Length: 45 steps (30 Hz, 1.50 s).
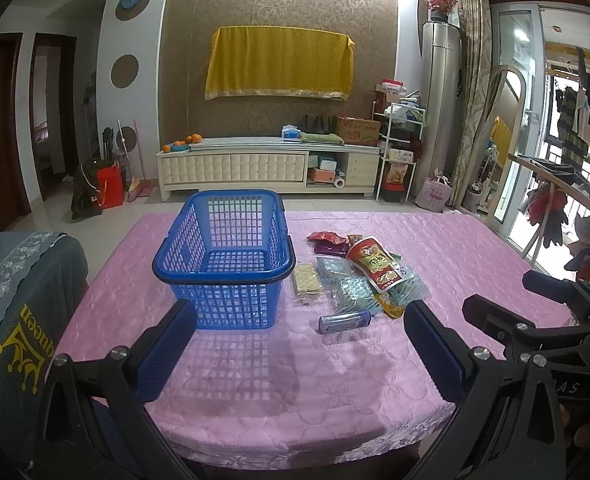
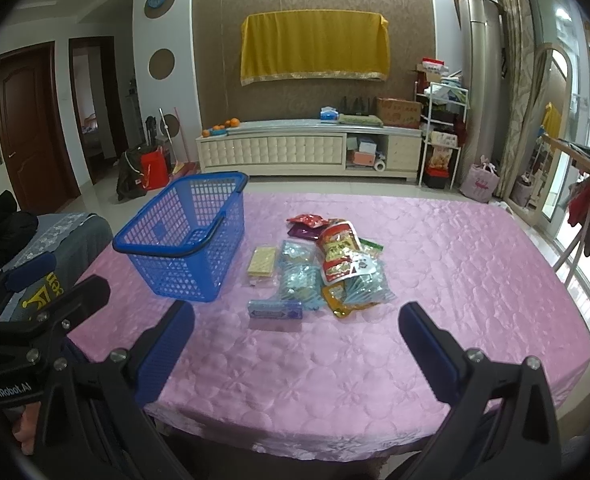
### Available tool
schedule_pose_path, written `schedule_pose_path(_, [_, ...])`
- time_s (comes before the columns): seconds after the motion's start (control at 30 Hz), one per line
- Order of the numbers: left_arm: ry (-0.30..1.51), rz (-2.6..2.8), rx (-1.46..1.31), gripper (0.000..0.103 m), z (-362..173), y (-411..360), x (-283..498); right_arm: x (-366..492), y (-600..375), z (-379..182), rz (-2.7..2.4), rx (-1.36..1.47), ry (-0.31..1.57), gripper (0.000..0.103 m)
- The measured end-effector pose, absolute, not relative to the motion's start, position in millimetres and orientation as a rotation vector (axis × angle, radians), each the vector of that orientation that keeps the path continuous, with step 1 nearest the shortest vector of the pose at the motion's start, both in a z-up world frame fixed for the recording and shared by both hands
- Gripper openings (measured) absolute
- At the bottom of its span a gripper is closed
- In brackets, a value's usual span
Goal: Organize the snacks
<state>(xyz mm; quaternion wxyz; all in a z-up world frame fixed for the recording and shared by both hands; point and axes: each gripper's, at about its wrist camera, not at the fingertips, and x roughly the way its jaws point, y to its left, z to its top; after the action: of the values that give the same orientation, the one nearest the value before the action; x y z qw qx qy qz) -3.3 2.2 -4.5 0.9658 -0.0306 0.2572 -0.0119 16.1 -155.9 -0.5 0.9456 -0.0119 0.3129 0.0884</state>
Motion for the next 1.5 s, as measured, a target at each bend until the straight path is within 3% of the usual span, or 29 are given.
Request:
schedule_pose_path(0.83, [0.554, -0.081, -0.018, 0.103, 4.2, -29.3, 50.7, 61.7, -180.0, 12.6, 0.185, -0.020, 0.629, 0.103])
schedule_pose_path(1.5, [0.871, -0.115, 0.047, 0.103, -85.7, -102.7, 190.0, 183.6, -270.8, -81.2, 0.201, 0.013, 0.871, 0.103])
